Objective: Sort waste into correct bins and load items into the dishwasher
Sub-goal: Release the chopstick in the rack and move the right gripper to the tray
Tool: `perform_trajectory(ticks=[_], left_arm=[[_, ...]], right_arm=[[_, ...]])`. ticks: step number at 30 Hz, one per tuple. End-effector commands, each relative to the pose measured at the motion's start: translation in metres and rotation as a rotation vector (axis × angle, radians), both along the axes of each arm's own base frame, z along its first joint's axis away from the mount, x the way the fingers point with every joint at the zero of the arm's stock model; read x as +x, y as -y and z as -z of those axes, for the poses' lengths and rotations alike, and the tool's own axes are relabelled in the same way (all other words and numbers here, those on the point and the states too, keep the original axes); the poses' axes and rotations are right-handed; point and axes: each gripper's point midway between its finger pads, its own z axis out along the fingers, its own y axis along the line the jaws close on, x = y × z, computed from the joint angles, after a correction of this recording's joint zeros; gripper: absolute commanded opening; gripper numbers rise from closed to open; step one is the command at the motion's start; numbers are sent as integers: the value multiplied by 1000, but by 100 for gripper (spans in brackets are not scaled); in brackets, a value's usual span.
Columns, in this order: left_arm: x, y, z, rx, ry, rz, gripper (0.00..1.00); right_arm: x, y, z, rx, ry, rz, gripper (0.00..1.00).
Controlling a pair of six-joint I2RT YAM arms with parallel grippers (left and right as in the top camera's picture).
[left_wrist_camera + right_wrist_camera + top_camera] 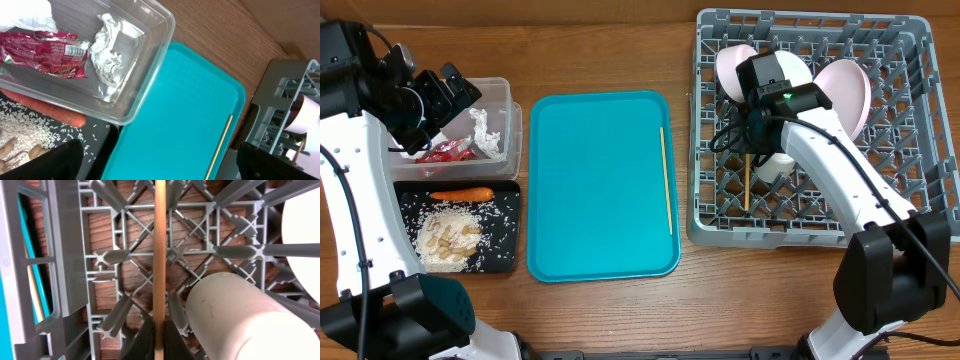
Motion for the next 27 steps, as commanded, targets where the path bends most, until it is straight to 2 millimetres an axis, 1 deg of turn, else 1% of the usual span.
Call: perform_trajectory(ticks=[1,8,9,11,15,16,17,21,23,24,26,27], left_arm=[[0,0,-15,13,35,-13,100],[0,0,-15,13,35,-13,100],[0,-1,-15,14,36,-13,100],[0,0,-15,13,35,-13,100],[0,0,-15,13,35,-13,100],[0,0,-15,13,35,-13,100],[0,0,-15,13,35,-13,100],[0,0,-15,13,35,-13,100],[0,0,-15,13,35,-13,100],[0,0,-15,13,35,-13,100],[0,0,-15,13,35,-13,100],[0,0,-15,13,35,-13,100]], right_arm=[[-1,-8,-9,38,19,-21,4],[-1,-8,-9,41,18,-22,5],[-1,-8,-9,41,18,-22,8],[-1,-8,-9,41,18,-22,18],[-1,-8,-9,41,18,-22,30],[-1,-8,-9,41,20,-21,40],[0,-8,-9,42,24,-21,45],[6,-10,-12,48,50,-21,45],[11,-12,-18,57,71,-23,45],[13,-14,-23,71,78,-27,45],[15,-28,-33,141,84,-52,45],[16,-51,-46,267,84,-95,45]])
